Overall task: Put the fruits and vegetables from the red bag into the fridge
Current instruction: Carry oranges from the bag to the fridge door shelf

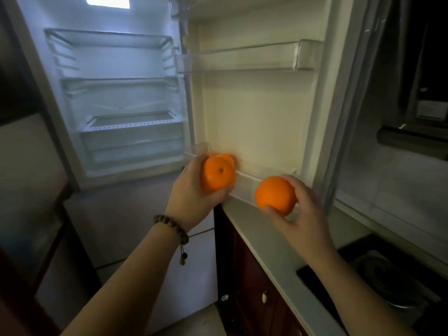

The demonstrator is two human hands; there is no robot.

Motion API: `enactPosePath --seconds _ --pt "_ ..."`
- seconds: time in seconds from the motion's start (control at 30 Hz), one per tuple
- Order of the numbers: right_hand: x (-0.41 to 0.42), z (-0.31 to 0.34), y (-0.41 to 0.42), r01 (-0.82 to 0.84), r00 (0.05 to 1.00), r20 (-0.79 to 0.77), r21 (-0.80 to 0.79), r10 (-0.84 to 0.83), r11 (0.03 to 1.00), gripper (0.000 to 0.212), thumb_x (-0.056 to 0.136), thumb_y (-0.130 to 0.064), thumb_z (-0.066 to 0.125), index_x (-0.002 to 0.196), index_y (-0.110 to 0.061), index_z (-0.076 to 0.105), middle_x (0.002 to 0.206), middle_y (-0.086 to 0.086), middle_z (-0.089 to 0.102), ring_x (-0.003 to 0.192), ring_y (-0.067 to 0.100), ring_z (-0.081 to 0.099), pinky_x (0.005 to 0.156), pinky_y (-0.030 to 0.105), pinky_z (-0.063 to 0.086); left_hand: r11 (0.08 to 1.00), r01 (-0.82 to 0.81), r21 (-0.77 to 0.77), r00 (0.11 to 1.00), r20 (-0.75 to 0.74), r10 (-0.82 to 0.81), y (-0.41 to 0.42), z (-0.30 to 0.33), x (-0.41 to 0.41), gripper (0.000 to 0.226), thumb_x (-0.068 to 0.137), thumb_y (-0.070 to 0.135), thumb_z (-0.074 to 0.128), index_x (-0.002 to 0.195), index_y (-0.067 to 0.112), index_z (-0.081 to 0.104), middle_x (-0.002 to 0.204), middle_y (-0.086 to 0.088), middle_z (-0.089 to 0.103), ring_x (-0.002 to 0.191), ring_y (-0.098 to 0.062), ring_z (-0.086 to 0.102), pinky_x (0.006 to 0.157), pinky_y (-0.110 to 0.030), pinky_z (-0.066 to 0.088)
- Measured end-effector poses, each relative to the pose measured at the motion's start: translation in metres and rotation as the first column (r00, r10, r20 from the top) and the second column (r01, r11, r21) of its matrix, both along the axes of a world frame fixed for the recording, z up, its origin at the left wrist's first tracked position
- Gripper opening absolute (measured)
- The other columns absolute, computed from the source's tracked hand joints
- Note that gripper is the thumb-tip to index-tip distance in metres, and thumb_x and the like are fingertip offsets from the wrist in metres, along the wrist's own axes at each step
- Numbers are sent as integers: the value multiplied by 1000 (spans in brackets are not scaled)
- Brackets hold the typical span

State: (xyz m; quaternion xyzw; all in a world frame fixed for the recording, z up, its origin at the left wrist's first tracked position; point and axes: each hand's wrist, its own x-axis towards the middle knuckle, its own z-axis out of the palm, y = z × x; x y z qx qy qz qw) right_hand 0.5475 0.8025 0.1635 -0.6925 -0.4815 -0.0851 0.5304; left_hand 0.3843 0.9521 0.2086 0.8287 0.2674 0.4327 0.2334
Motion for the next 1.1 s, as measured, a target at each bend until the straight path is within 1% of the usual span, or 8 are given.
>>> enactPosePath --seconds 0.1,0.23,0.43,0.63,0.77,0.9,1.0,1.1 --pt "11 18 34 69 998 -12 34 -69 997 70 72 -35 77 133 -33 41 124 -11 41 107 7 45 79 22 38 995 96 28 995 21 -96 52 8 29 77 66 51 76 129 21 43 124 2 51 106 -12 51 87 -27 43" --pt "23 38 79 232 973 -16 67 -231 971 69 73 -36 76 132 -35 39 122 -14 39 105 8 46 80 28 41 979 203 3 979 16 -204 112 15 62 80 68 47 76 135 23 40 132 -1 42 110 -14 47 92 -31 43" --pt "49 52 130 383 923 81 -86 -377 920 70 69 -34 79 129 -28 44 128 3 45 105 17 52 84 26 40 900 437 0 893 -119 -434 184 31 111 76 68 44 78 132 24 43 124 2 49 108 -15 51 94 -36 46" --pt "78 51 143 383 922 209 -349 -327 855 75 53 -64 64 119 -31 51 124 -2 49 114 18 48 92 40 47 780 621 -72 717 -350 -603 213 29 155 82 62 42 82 132 30 41 121 7 54 107 -12 53 90 -30 46" --pt "90 52 150 362 931 247 -510 -270 781 69 53 -59 65 109 -19 60 107 1 56 99 18 53 86 37 46 738 671 -68 637 -456 -621 221 19 174 77 59 41 83 127 33 49 119 9 51 106 -11 51 90 -30 47" --pt "99 50 159 322 946 227 -630 -229 707 60 61 -42 80 112 -19 59 110 0 57 101 17 53 87 33 43 730 678 -83 574 -560 -597 227 12 185 77 51 54 81 120 32 54 116 11 56 104 -13 55 90 -36 50" --pt "100 46 163 311 950 224 -682 -217 661 63 61 -46 79 114 -22 58 109 -5 57 97 10 52 76 22 38 716 691 -99 537 -594 -599 230 9 186 74 55 50 83 120 29 56 117 9 55 106 -13 53 92 -37 49" --pt "101 44 165 336 942 260 -709 -214 620 70 55 -56 72 115 -24 59 113 -3 58 100 12 53 77 21 35 706 701 -102 517 -609 -602 232 6 188 83 44 67 72 118 31 57 116 10 55 106 -13 54 91 -39 50"
